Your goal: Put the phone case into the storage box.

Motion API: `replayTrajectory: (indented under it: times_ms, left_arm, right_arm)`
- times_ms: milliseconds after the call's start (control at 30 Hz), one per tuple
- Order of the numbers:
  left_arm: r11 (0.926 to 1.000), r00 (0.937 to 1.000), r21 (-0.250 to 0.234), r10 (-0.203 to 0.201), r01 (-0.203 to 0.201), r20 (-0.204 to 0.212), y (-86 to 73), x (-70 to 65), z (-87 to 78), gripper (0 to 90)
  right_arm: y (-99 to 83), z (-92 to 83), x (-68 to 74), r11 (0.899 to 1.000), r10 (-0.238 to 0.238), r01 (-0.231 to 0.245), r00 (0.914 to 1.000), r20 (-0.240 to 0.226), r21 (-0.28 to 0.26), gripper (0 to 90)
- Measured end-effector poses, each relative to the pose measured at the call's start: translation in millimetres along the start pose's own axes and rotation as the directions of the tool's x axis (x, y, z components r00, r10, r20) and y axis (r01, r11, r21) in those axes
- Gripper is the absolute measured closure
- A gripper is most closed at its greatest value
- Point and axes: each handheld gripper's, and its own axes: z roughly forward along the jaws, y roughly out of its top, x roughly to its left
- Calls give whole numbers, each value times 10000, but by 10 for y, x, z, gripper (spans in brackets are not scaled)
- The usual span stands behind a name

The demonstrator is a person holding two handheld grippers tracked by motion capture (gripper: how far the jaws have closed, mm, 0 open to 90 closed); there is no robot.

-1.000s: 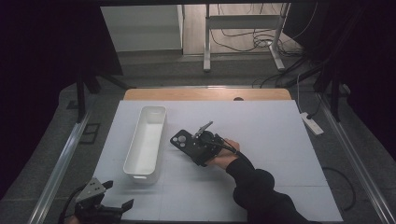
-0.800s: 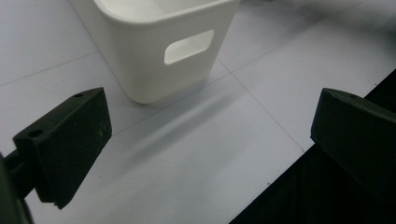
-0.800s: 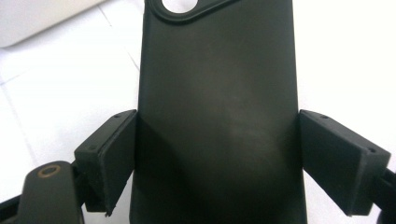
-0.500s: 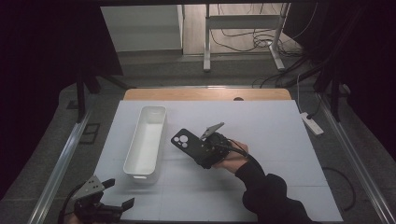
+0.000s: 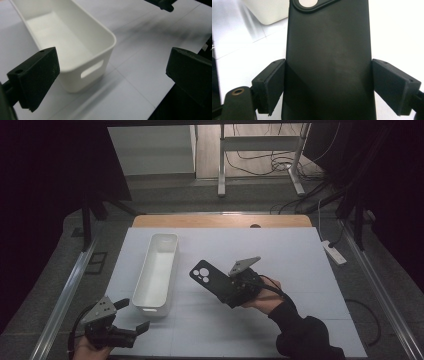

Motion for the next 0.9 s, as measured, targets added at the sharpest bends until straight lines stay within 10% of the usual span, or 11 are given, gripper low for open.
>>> replayTrajectory:
  times_ms: [233,900]
  left_arm:
    - [9993,9943,-327,194,-160,1048,161,34,112,0]
    - [9915,9645,-514,1286,-1199,2308,495,-46,515,0]
  right_arm:
    - [-123,-204,42,9991,239,-246,9995,-218,-345,156]
    - [-517,-609,89,9933,591,-626,9975,-384,-976,154]
